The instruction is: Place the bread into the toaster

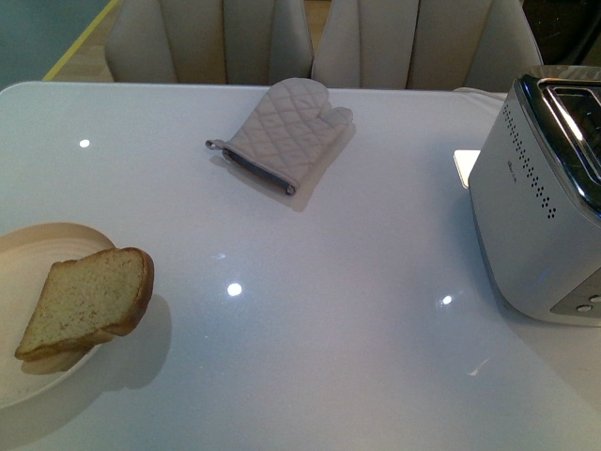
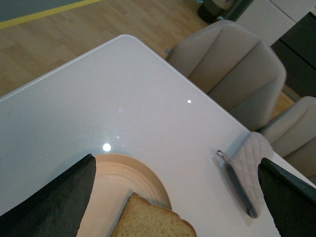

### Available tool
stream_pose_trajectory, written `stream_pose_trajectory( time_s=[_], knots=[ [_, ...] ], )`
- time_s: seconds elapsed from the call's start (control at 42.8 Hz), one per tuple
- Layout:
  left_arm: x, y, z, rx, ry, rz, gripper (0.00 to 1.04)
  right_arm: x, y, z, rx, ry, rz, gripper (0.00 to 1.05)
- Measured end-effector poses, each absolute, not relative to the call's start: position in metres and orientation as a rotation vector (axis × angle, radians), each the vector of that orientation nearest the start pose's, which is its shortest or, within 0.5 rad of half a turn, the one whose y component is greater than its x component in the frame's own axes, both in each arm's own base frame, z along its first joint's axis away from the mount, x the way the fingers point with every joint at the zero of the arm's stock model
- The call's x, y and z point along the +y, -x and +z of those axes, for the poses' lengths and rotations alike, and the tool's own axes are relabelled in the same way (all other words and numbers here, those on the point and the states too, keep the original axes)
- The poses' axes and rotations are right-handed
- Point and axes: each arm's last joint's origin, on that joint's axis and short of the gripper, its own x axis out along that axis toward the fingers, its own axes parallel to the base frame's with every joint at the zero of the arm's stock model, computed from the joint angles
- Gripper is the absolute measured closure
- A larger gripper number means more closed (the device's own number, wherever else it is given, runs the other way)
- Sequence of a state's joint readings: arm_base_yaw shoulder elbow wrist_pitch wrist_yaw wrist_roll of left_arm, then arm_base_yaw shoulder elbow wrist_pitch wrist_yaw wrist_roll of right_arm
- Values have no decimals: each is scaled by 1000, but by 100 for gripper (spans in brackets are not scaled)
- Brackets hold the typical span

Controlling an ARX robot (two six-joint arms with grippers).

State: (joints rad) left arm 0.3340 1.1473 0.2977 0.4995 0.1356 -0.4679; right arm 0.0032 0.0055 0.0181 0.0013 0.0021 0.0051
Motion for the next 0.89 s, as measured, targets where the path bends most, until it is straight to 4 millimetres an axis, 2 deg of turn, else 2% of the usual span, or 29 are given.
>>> stream_pose_trajectory(
  time_s=[0.117,0.257,0.421,0.491,0.655,0.888],
  knots=[
    [86,-223,131,350,580,346,7,0,-97,169,-14,-5,1,9],
    [110,-245,73,468,610,444,7,0,-97,169,-14,-5,1,9],
    [120,-260,11,635,607,502,7,0,-97,169,-14,-5,1,9],
    [121,-266,-3,668,595,507,7,0,-97,169,-14,-5,1,9],
    [121,-275,-21,713,570,516,7,0,-97,169,-14,-5,1,9],
    [122,-281,-36,747,555,512,7,0,-97,169,-14,-5,2,9]
  ],
)
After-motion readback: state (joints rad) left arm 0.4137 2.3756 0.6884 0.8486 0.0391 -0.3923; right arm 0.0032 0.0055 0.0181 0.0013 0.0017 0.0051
